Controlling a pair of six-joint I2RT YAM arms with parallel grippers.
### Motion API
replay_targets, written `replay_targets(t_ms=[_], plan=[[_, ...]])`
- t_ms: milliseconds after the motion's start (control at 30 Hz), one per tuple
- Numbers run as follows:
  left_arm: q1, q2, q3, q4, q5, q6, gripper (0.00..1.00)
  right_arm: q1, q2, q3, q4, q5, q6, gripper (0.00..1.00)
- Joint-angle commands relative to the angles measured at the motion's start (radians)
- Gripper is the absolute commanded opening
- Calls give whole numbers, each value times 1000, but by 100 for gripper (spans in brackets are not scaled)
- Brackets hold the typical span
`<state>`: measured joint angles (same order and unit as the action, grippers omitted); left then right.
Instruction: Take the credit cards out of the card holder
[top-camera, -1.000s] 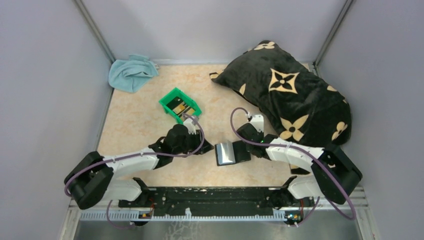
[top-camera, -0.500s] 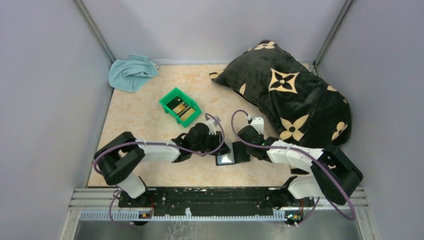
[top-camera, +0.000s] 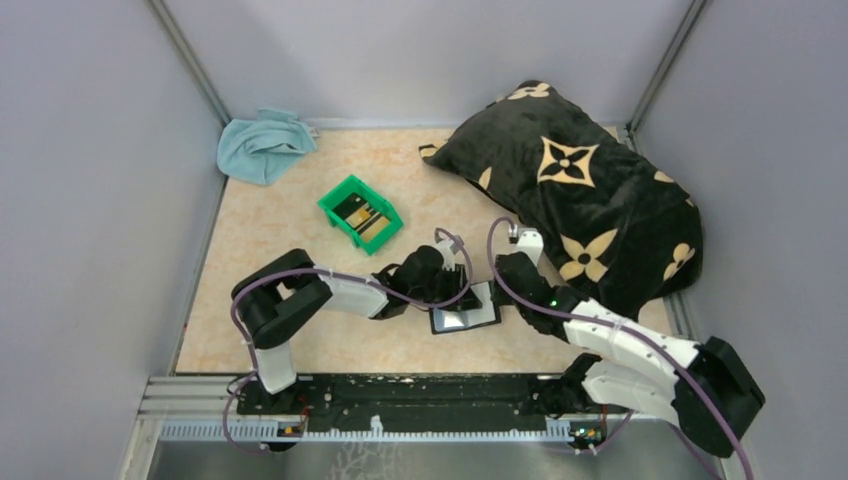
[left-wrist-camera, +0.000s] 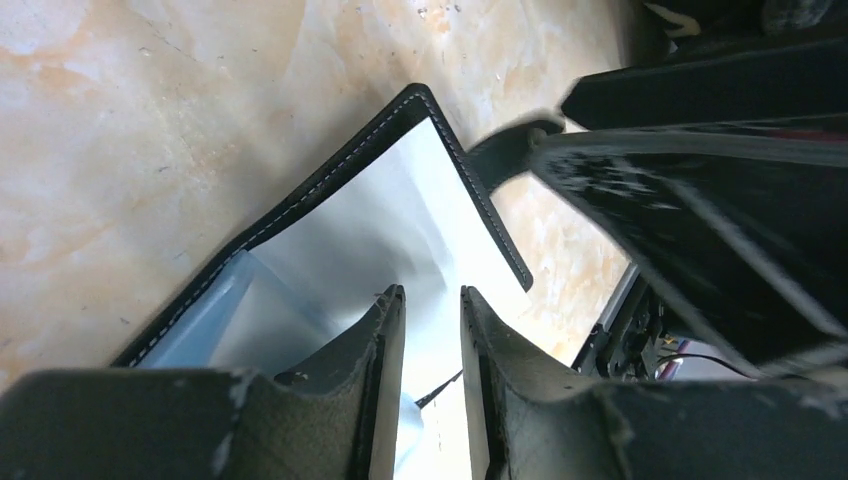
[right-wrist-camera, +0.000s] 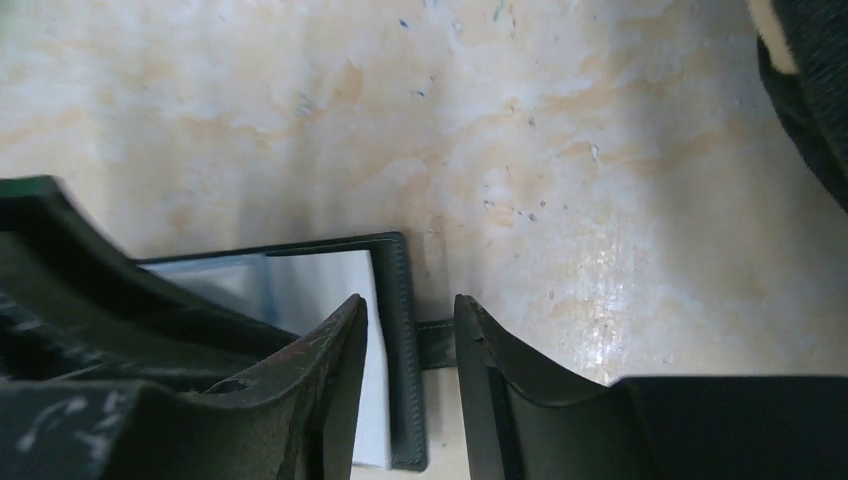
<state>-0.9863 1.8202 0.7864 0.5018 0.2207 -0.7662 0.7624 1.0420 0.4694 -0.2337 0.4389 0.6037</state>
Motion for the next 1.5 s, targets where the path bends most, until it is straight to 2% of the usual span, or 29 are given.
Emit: replay_targets(t_ms=[0, 67, 200, 400, 567, 767, 1033, 1200, 1467], plan=[[-8, 50, 22, 49, 15, -23, 32, -4, -114, 7, 8, -14, 0, 37], [-8, 54, 7, 68, 2, -31, 30, -4, -139, 4, 15, -26, -2, 27], [-8, 45, 0, 75, -13, -30, 29, -4, -110, -8, 60, -75, -9, 0], [-8, -14, -15, 79, 1, -15, 28, -4, 27, -49, 187, -161, 15, 0], [-9, -131, -66, 78, -35, 13, 30, -5, 111, -74, 241, -195, 40, 0], [-16, -284, -182, -7, -258, 67, 39, -7, 133, -104, 267, -222, 51, 0], [-34, -359, -324, -35, -349, -116, 29, -6, 142, -119, 278, -235, 59, 0], [-69, -397, -322, -129, -470, -158, 28, -6, 154, -129, 281, -237, 66, 0], [-74, -422, -328, -203, -501, -177, 27, -6, 157, -139, 288, -236, 69, 0]])
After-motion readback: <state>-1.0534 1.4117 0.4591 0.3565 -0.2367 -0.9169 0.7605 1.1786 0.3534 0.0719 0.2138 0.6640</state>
